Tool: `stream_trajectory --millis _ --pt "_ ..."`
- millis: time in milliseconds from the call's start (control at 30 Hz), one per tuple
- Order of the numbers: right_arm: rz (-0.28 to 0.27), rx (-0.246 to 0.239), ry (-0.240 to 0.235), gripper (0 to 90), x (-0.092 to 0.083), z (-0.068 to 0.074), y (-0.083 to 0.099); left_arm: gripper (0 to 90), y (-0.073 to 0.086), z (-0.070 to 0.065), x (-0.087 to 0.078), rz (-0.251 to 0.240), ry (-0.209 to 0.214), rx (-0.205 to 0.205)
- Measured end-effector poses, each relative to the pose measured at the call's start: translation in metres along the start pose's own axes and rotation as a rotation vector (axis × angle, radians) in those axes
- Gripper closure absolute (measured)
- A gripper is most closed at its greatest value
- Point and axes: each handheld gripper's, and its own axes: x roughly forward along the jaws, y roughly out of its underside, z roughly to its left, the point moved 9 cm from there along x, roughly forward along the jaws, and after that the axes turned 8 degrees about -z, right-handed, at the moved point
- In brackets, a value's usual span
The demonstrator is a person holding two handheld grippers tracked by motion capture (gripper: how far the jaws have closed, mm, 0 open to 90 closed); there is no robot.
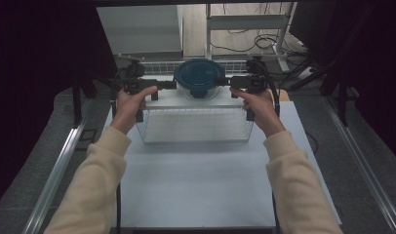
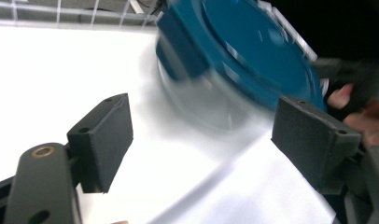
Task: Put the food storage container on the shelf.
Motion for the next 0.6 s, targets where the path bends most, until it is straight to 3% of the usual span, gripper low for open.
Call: stream_trajectory --millis 67,167,233,267,300,333,367,400,433,500,533,600 --pt "0.001 -0.020 -0.008 9.6 -0.004 0.004 0.003 20.4 0.008 -0.002 -0.006 0.009 0.000 0.024" --pt "0.020 -0.128 -0.028 9.8 -0.028 0.018 0.029 20.8 0.033 -0.012 -0.021 0.019 -0.008 0.084" --pt "0.019 -0.152 -0.035 10.0 -0.039 0.020 0.041 21.5 0.047 -0.019 -0.030 0.005 0.011 0.109" --pt "0.019 -0.152 -0.035 10.0 -0.039 0.020 0.041 21.6 0.047 -0.019 -0.030 0.005 0.011 0.109" --pt "0.020 -0.184 -0.035 10.5 -0.052 0.018 0.058 21.6 0.056 -0.023 -0.036 0.007 0.018 0.127" --pt "0.020 -0.184 -0.035 10.5 -0.052 0.018 0.058 21.6 0.062 -0.026 -0.039 0.006 0.023 0.139" --pt "0.022 -0.200 -0.032 11.1 -0.062 0.015 0.072 21.7 0.078 -0.031 -0.047 0.014 0.039 0.159" --pt "0.022 -0.200 -0.032 11.1 -0.062 0.015 0.072 21.7 0.078 -0.031 -0.047 0.014 0.039 0.159" --pt "0.029 -0.216 -0.031 11.1 -0.071 0.013 0.087 22.3 0.086 -0.033 -0.052 0.009 0.043 0.168" --pt "0.032 -0.225 -0.025 11.2 -0.074 0.011 0.092 22.4 0.101 -0.034 -0.061 0.010 0.043 0.189" --pt "0.037 -0.234 -0.027 11.2 -0.078 0.009 0.102 22.8 0.108 -0.032 -0.065 0.003 0.029 0.192" --pt "0.058 -0.245 -0.024 11.3 -0.088 0.004 0.125 23.5 0.130 -0.026 -0.071 0.032 -0.002 0.217"
